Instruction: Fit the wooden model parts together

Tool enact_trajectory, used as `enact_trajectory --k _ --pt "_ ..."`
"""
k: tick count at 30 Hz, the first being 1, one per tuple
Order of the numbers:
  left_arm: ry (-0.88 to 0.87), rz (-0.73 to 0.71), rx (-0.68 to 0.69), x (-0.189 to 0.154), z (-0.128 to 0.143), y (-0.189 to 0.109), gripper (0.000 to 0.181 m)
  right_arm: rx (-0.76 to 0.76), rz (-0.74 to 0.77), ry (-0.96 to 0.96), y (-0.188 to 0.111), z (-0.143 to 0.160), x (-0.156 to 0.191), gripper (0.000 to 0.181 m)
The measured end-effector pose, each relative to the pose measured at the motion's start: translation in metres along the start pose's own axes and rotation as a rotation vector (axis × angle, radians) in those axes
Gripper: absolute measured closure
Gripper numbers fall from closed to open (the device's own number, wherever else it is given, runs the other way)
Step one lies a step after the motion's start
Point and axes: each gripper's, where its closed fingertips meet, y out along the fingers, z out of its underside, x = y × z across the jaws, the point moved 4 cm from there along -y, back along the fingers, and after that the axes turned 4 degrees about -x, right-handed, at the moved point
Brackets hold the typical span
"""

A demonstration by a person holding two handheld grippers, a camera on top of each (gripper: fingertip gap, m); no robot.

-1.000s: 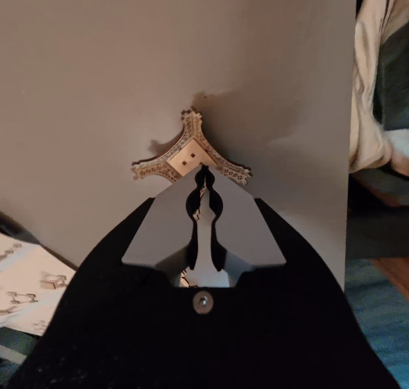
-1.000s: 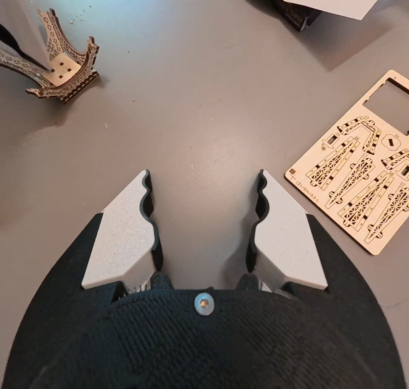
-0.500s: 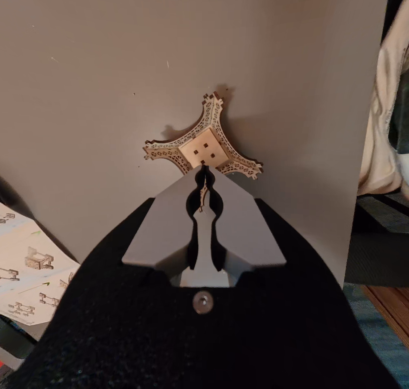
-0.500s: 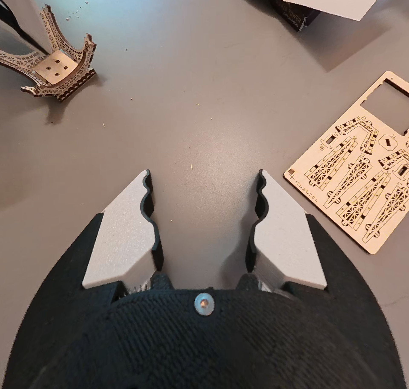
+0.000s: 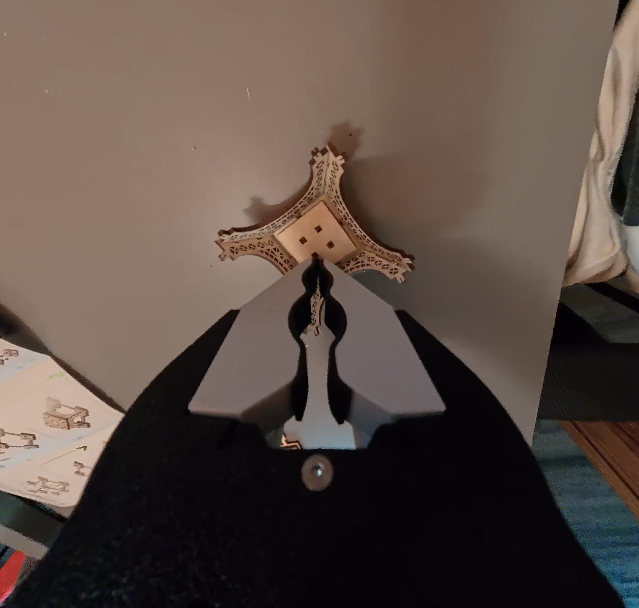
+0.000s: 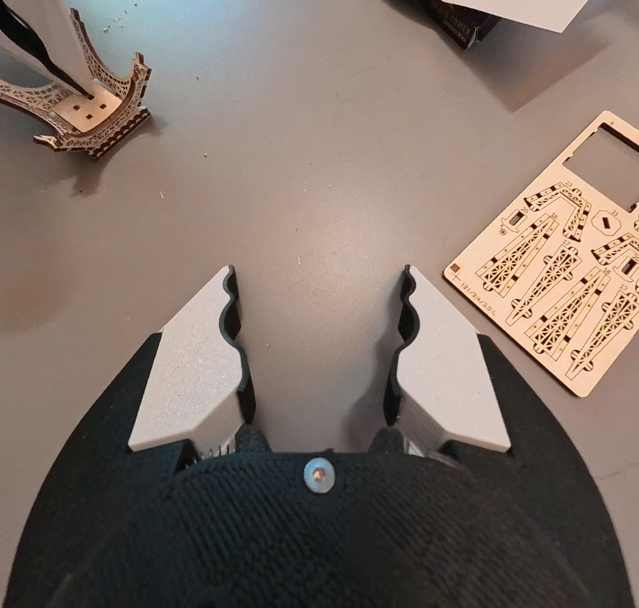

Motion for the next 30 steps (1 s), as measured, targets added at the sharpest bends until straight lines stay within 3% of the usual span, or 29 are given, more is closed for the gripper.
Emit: enact_trajectory --k 1,5,14,30 --pt "0.016 -0.005 0.015 0.0 -0.001 0.0 0.181 0.0 0.0 0.0 0.0 0.0 0.0 0.088" --pt "0.035 0.031 0.061 0.001 -0.002 0.0 0.181 0.0 0.001 0.0 0.0 0.0 0.0 0.088" --pt "-0.054 0.08 -0.014 0.002 0.001 -0.001 0.181 -0.002 -0.003 0.005 0.0 0.0 -0.001 0.088" --pt "0.041 0.018 -0.098 0.002 -0.01 -0.005 0.181 0.0 0.0 0.0 0.001 -0.001 0.0 0.088"
